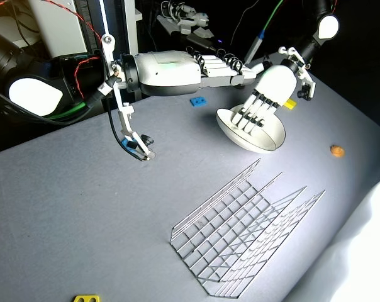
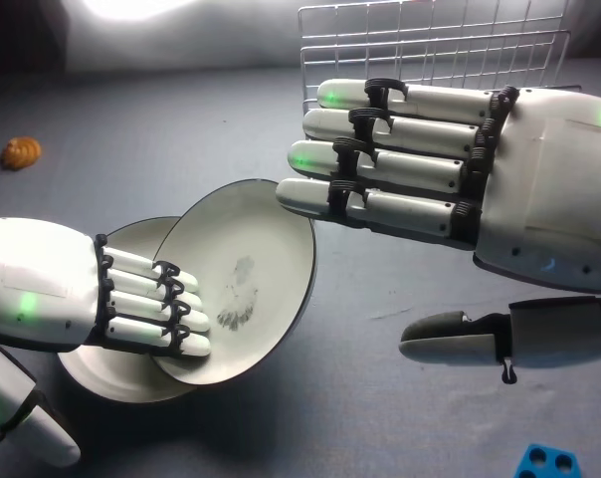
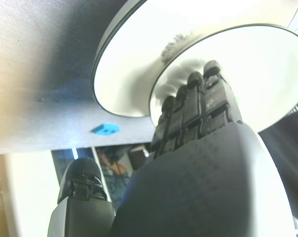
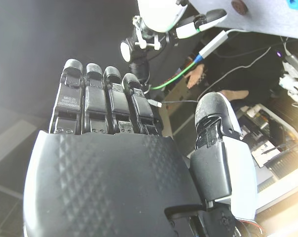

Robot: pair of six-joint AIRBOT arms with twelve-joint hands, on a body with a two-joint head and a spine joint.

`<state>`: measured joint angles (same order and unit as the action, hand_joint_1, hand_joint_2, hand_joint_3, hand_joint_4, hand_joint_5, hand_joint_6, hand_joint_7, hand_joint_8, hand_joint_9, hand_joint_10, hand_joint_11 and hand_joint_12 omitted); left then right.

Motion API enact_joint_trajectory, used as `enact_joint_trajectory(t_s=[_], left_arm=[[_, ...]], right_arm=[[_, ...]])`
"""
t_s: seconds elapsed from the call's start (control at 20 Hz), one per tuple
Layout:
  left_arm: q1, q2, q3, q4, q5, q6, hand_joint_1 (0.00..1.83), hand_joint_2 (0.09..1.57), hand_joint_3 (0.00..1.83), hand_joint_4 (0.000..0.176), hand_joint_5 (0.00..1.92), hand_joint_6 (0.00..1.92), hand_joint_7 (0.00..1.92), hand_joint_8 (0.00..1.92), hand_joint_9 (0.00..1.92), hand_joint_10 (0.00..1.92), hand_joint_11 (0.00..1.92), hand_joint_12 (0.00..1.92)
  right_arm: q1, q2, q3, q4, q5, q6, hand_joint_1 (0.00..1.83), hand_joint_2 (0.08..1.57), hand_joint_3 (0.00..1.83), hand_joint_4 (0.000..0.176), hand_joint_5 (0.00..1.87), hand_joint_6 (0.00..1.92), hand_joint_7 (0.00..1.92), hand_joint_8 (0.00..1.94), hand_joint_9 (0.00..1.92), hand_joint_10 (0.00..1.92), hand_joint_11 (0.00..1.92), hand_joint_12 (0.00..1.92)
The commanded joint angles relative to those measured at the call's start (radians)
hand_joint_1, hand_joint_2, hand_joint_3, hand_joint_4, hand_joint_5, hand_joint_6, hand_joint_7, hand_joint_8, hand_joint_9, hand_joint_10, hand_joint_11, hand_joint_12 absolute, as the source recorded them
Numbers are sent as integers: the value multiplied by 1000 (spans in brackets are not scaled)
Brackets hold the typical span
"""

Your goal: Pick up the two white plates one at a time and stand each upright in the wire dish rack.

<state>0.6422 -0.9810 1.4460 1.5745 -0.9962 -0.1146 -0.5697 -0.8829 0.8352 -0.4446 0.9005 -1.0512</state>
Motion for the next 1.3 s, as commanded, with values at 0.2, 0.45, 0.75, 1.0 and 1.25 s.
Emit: enact_joint_trajectory(t_s=[0.2,0.45,0.75,1.0,1.25], left_arm=[[6,-9,-3,-16,-33,-4,0,1109,1,0,77,5,35,1,1,0,0,0],[6,-9,-3,-16,-33,-4,0,1097,0,0,64,2,23,4,1,0,0,0],[6,-9,-3,-16,-33,-4,0,1106,1,0,55,0,16,1,0,0,0,0],[6,-9,-3,-16,-32,-4,0,1109,2,0,73,7,35,7,5,2,0,0],[7,-9,-2,-16,-31,-3,0,1100,0,0,57,0,22,0,0,0,0,0]], right_arm=[[15,4,-9,27,130,-4,5,1269,3,0,0,0,0,0,0,0,0,0],[13,4,-9,27,144,-7,920,1378,0,0,57,19,18,5,0,0,0,0],[13,4,-9,27,147,-10,90,1180,0,0,22,6,0,0,0,0,0,0],[13,4,-9,27,151,-15,323,1106,0,0,48,11,15,5,0,0,0,0],[13,4,-9,27,156,-15,1307,1177,0,0,82,7,9,0,0,0,30,24]])
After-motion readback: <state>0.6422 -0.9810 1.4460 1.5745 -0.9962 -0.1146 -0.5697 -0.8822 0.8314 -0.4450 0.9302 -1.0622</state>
